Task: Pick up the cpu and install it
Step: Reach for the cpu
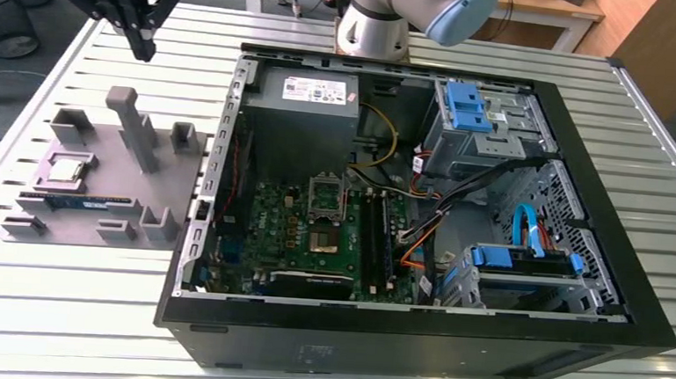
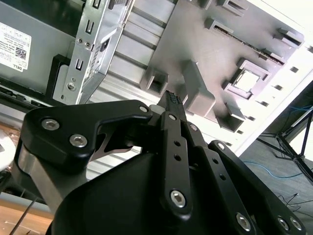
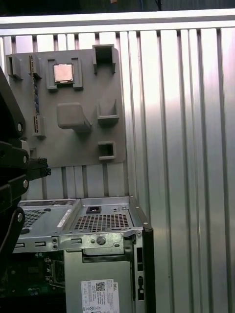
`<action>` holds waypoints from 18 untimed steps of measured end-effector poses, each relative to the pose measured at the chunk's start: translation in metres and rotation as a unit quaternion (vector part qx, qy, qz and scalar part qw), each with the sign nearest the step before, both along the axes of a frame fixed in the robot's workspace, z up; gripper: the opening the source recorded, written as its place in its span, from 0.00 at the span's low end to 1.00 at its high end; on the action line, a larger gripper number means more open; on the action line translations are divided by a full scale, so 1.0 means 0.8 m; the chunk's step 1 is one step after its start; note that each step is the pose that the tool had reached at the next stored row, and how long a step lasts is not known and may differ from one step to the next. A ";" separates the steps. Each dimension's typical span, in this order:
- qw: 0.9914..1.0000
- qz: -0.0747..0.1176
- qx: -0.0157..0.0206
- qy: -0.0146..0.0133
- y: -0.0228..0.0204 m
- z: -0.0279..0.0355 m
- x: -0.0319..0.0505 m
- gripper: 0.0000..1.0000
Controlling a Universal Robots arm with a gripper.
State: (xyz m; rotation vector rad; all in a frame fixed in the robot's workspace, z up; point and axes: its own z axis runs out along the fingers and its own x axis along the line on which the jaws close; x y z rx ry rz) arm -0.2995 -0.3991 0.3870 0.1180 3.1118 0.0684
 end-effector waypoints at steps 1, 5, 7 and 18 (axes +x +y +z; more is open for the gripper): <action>1.000 0.000 0.000 0.000 0.0000 0.0000 -0.002 0.11; 1.000 0.000 0.000 0.000 0.0000 -0.0004 -0.010 0.11; 1.000 0.000 0.000 0.000 0.0000 -0.0006 -0.014 0.11; 1.000 0.000 0.000 0.000 0.0000 -0.0019 -0.037 0.11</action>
